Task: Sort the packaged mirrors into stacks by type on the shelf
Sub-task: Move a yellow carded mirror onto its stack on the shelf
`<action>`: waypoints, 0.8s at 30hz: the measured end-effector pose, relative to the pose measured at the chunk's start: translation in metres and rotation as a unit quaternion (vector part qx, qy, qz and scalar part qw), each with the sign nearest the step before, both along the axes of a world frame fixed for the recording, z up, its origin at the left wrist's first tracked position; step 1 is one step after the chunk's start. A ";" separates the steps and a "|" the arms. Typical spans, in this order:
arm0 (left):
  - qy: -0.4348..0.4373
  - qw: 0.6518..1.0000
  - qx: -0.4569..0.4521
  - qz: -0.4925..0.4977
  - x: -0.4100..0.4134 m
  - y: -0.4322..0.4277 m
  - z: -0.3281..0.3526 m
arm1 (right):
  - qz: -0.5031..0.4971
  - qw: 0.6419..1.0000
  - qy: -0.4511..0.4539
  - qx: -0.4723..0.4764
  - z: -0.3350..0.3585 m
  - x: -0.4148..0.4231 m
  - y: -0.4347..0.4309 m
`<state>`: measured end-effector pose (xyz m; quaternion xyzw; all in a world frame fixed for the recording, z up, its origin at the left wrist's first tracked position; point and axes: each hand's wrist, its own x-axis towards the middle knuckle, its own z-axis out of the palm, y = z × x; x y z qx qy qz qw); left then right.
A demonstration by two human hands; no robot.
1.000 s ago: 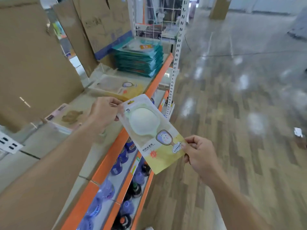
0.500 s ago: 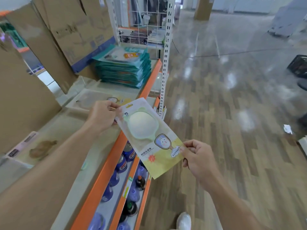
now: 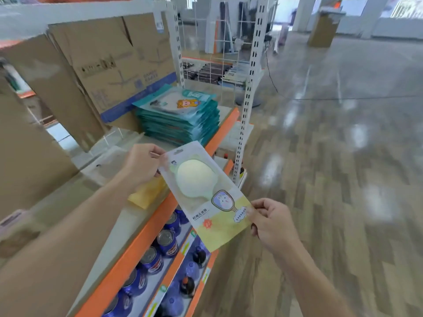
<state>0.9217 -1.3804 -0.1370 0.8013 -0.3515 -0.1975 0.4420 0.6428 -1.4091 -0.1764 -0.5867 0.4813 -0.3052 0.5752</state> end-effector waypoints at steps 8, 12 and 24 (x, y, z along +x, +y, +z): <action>0.031 0.993 0.007 0.111 0.032 -0.003 0.010 | 0.117 0.993 0.003 -0.017 0.009 0.039 -0.059; -0.016 0.988 0.002 0.153 0.057 0.001 0.011 | 0.174 0.984 0.008 -0.033 0.010 0.071 -0.075; -0.010 0.968 -0.032 0.247 0.139 0.022 -0.011 | 0.272 0.960 0.013 -0.062 0.009 0.167 -0.095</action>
